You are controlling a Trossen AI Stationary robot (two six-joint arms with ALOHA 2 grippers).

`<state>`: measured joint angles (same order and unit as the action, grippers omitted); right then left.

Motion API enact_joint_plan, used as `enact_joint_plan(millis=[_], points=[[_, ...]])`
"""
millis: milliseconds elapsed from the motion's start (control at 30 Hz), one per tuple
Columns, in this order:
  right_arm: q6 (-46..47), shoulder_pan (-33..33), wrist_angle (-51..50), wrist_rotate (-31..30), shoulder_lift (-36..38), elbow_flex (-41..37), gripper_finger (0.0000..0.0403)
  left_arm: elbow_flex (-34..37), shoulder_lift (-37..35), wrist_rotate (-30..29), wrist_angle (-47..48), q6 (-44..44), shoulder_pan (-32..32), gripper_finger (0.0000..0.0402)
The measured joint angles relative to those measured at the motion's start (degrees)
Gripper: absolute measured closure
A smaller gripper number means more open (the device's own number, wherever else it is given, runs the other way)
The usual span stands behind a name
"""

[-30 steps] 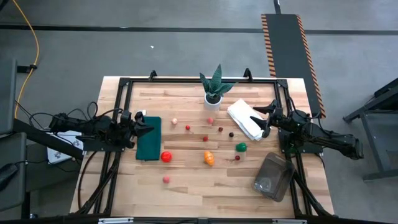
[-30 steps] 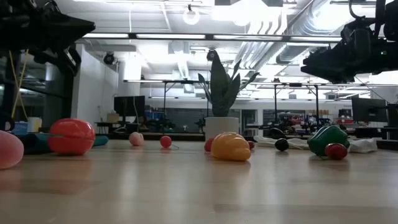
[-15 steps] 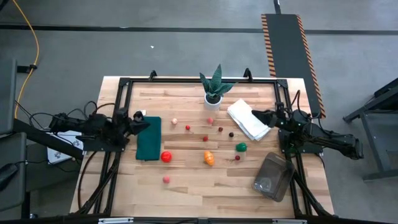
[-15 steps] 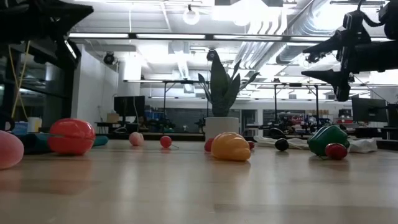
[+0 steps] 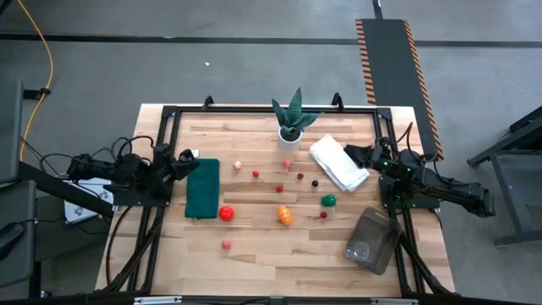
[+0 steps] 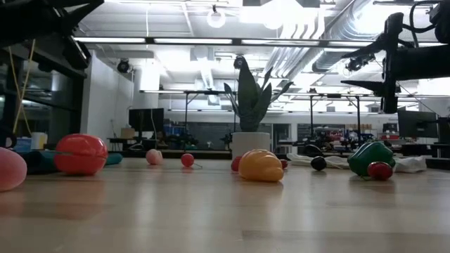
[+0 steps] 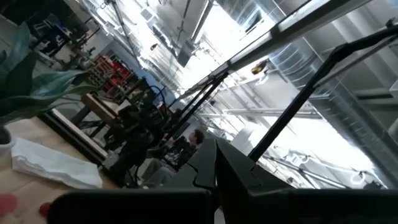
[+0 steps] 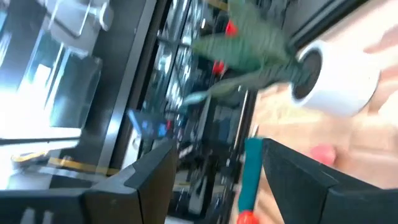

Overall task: Pick and placing Produce into tupperware
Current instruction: Put the green bell pepper into the black bin

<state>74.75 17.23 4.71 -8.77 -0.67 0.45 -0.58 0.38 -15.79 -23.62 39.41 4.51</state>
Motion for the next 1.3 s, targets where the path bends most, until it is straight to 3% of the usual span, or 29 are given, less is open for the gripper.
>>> enact_joint_plan(millis=[200,1067,1300], points=[[-0.16,0.00,-0.23,-2.98,0.00,0.00,0.0178,0.00,0.00,-0.05,0.24,-0.13,0.01,0.0401],[-1.72,-0.02,-2.07,-2.24,-0.15,0.00,0.0178,0.01,0.00,-0.01,0.13,0.07,0.02,0.0401],[-4.17,-0.02,6.47,0.91,-0.13,0.23,0.0178,0.00,-0.02,0.21,-3.38,1.51,0.02,0.0401]])
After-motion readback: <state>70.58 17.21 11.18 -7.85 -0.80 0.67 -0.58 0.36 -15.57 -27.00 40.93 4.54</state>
